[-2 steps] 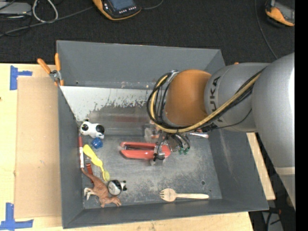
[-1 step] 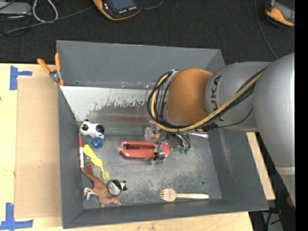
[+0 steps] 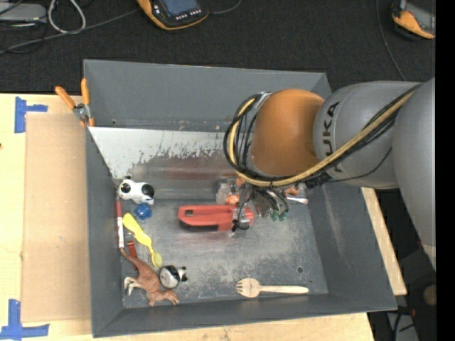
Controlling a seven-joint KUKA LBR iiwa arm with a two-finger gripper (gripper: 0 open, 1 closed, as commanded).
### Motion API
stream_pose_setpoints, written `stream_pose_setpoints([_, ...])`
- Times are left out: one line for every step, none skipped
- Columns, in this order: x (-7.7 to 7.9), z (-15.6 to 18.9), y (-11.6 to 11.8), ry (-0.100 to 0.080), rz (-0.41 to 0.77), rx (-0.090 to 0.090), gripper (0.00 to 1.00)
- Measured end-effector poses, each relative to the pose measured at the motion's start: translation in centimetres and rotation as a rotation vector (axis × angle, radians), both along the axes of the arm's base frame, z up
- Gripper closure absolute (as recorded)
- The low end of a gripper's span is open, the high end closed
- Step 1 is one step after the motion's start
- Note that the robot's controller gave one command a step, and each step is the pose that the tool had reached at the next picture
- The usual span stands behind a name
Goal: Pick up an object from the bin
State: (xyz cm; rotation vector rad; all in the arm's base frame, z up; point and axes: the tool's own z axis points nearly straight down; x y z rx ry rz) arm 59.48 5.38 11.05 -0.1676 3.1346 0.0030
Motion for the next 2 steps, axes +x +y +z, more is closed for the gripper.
stream_pose_setpoints([0.0, 4.8, 0.0, 0.001, -0.001, 0.0, 1.0])
stream_pose_setpoints([0.0, 9.5, 0.1, 0.002, -0.001, 0.0, 1.0])
